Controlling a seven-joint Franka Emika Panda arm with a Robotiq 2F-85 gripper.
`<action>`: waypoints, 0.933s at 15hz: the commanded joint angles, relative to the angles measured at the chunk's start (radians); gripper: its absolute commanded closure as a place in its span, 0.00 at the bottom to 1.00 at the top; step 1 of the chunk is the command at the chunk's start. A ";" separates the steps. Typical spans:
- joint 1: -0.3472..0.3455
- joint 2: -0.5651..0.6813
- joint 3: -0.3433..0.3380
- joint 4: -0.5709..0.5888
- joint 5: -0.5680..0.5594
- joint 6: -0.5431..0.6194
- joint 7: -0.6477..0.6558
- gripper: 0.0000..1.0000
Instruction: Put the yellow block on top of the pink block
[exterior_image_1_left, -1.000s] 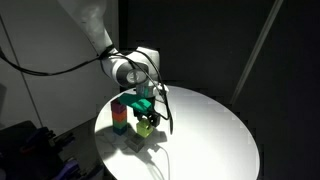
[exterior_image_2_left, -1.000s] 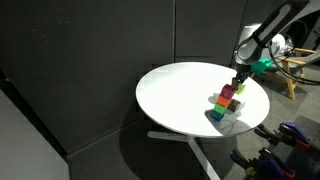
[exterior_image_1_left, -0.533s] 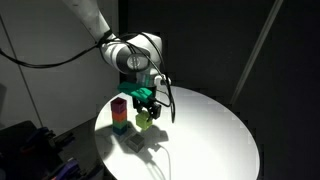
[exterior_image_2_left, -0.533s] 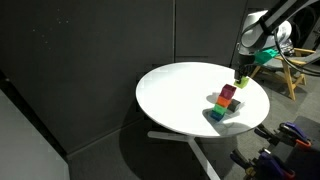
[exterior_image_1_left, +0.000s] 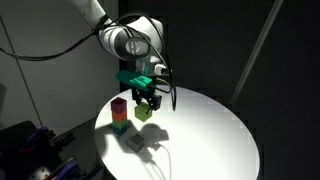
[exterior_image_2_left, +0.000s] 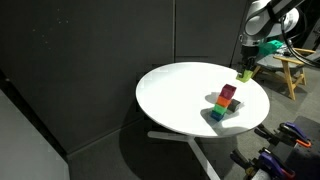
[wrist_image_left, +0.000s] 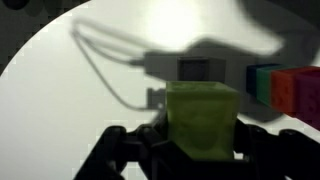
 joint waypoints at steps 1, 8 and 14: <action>0.008 -0.047 0.002 0.005 -0.013 -0.053 -0.003 0.75; 0.032 -0.101 0.019 -0.011 0.003 -0.043 -0.023 0.75; 0.068 -0.134 0.046 -0.029 0.005 -0.031 -0.025 0.75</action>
